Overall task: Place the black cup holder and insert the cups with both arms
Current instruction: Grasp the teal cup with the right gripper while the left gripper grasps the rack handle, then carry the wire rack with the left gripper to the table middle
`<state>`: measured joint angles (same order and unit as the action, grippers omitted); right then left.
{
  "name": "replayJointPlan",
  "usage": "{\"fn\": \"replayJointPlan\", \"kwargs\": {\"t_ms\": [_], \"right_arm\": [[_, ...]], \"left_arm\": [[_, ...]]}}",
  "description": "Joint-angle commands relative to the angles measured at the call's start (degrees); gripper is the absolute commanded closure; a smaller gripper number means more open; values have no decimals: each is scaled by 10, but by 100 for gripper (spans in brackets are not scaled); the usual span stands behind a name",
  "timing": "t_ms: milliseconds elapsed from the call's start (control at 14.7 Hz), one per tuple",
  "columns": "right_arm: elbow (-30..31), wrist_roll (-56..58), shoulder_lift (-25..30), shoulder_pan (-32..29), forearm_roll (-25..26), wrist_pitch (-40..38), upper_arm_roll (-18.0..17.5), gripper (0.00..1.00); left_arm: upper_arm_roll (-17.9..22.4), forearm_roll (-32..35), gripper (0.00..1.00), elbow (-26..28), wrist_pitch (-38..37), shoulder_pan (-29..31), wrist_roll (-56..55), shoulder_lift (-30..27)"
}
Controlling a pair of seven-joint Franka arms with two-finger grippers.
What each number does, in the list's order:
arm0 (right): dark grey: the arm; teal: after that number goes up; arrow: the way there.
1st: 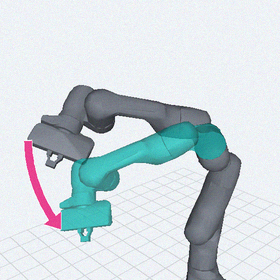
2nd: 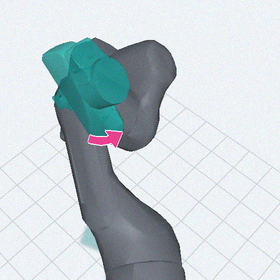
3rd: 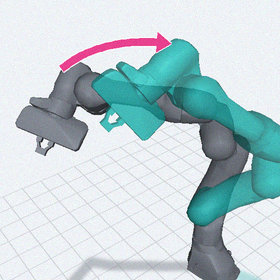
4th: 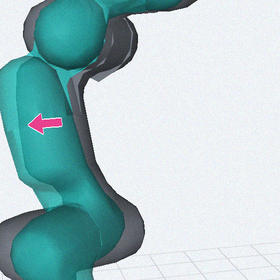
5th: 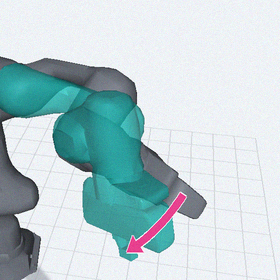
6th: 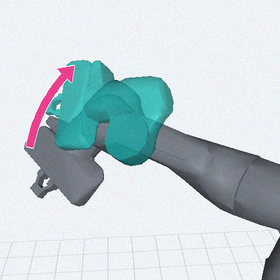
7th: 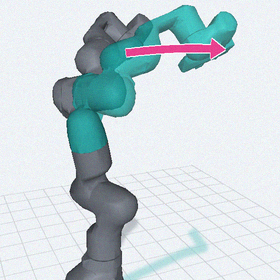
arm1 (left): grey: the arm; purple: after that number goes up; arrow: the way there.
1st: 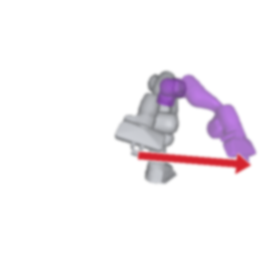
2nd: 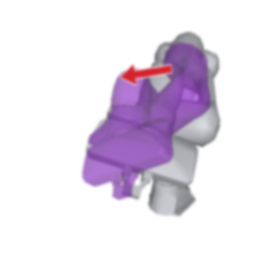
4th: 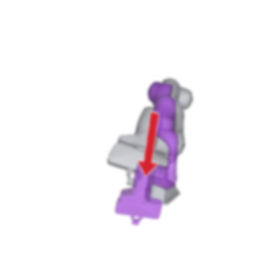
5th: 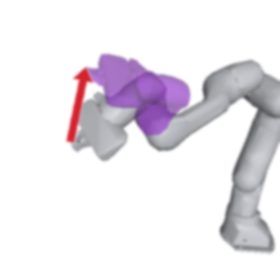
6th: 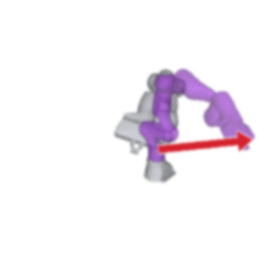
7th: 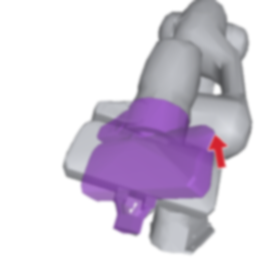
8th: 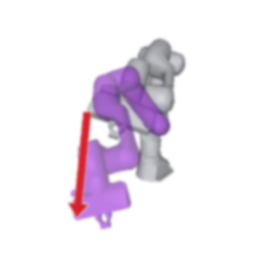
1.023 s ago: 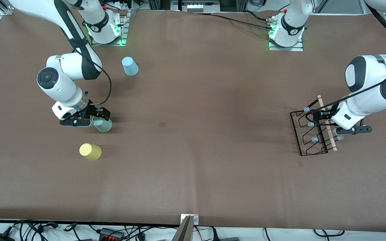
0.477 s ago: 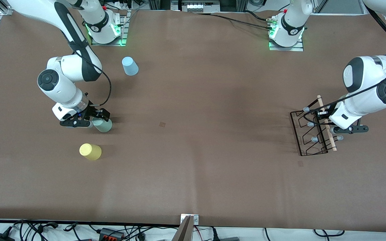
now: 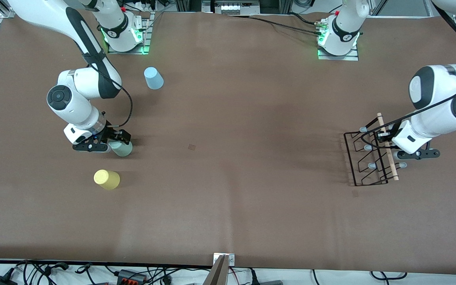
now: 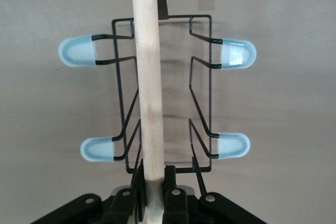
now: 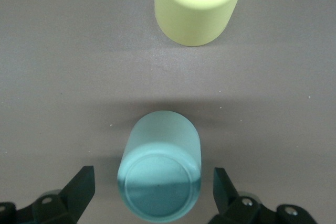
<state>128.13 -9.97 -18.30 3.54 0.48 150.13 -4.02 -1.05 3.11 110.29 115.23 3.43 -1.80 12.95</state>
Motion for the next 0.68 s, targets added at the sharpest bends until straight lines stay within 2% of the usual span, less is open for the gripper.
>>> {"fn": "replayJointPlan", "kwargs": {"t_ms": [0,273,341,545,614], "right_arm": [[-2,-3,-6,-4,-6,12,-2,0],[-1,-4,-9,-3,-7,19,-2,0],[-2,-3,-9,-4,-7,19,-2,3],[-1,-4,-8,-3,-7,18,-2,51],[-1,-4,-6,-3,-7,17,-2,62]], "left_arm": [[-53,7,98,-74,-113,-4,0,-13],[-173,-2,99,-99,-150,-7,-26,-11],[-208,-2,99,-99,-150,-9,-55,-8],[-287,-24,99,-126,-142,-35,-169,36],[-298,-27,99,-152,-141,-55,-192,64]]}}
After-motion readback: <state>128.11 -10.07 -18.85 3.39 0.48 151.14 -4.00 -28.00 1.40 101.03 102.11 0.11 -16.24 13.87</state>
